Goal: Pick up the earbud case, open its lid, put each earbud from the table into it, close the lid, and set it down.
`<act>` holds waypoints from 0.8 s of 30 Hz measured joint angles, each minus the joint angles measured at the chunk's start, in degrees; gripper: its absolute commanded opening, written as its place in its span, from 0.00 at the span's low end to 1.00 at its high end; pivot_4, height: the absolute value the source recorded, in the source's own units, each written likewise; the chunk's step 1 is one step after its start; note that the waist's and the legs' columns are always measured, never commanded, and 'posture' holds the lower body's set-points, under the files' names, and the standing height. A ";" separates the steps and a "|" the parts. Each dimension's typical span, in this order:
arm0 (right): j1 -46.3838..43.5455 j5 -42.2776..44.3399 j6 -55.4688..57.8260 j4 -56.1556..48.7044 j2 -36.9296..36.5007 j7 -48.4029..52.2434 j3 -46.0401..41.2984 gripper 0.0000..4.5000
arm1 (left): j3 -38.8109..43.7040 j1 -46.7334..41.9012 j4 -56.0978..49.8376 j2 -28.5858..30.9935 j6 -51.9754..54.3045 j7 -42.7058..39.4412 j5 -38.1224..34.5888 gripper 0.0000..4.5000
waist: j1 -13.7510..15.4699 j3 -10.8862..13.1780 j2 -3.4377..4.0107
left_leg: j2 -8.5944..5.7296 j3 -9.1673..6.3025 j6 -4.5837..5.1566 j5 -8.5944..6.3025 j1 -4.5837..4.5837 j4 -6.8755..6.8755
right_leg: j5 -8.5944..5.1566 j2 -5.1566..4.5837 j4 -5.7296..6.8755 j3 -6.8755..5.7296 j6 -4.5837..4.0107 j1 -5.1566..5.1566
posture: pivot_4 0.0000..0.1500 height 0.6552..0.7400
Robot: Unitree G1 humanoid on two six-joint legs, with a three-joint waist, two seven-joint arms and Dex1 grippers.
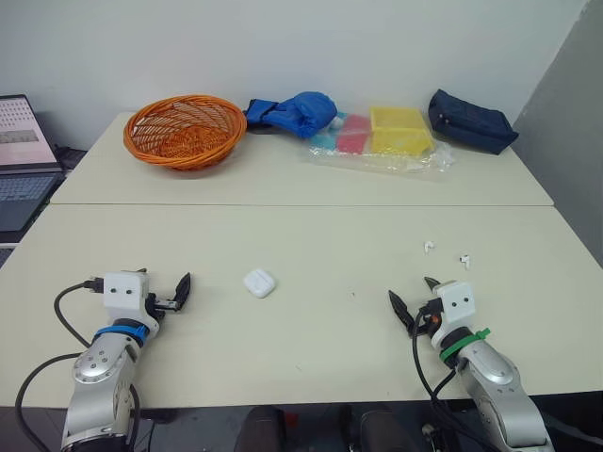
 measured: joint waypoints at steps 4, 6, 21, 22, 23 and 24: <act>0.00 0.01 0.00 -0.01 0.17 -0.23 0.00 1.00 | 0.19 0.22 -0.11 0.01 0.04 -0.01 -0.18 1.00 | -0.01 0.00 0.00 | 0.01 0.00 0.00 0.00 0.00 0.00 | 0.00 0.00 0.00 0.01 0.00 -0.01 | 1.00 1.00; 0.00 0.01 0.00 -0.02 0.33 -0.33 -0.01 1.00 | 0.29 0.39 -0.35 0.01 0.18 -0.10 -0.46 1.00 | -0.03 0.00 0.00 | 0.01 0.00 0.00 0.00 0.00 0.00 | 0.00 0.00 0.00 0.02 0.00 -0.01 | 1.00 1.00; 0.18 -0.39 -0.02 -0.62 0.63 -0.71 1.18 1.00 | 0.35 1.59 -2.50 0.65 2.36 -1.71 -1.44 1.00 | -0.10 0.01 0.00 | 0.04 -0.02 0.00 0.00 -0.01 -0.03 | -0.01 0.00 -0.02 0.03 -0.02 -0.04 | 1.00 1.00; 0.01 -0.38 0.01 -0.62 0.32 -0.32 1.28 1.00 | 0.34 2.26 -3.55 0.69 3.04 -2.31 -1.82 1.00 | -0.11 0.01 0.00 | 0.04 -0.02 0.00 0.00 -0.01 -0.05 | -0.01 -0.01 -0.03 0.05 -0.02 -0.05 | 1.00 1.00; -0.29 -0.39 0.06 -0.62 -0.02 -0.04 1.51 1.00 | 0.33 2.93 -4.45 0.79 3.73 -2.83 -2.27 1.00 | -0.10 0.02 0.00 | 0.03 -0.02 0.00 0.00 -0.02 -0.06 | -0.01 -0.01 -0.04 0.05 -0.02 -0.06 | 1.00 1.00; -0.61 -0.33 0.16 -0.62 -0.13 0.25 1.62 1.00 | 0.33 3.36 -5.13 0.90 4.28 -3.39 -2.86 1.00 | -0.08 0.02 0.00 | 0.03 -0.02 0.00 0.00 -0.03 -0.06 | -0.01 -0.01 -0.04 0.02 -0.02 -0.06 | 1.00 1.00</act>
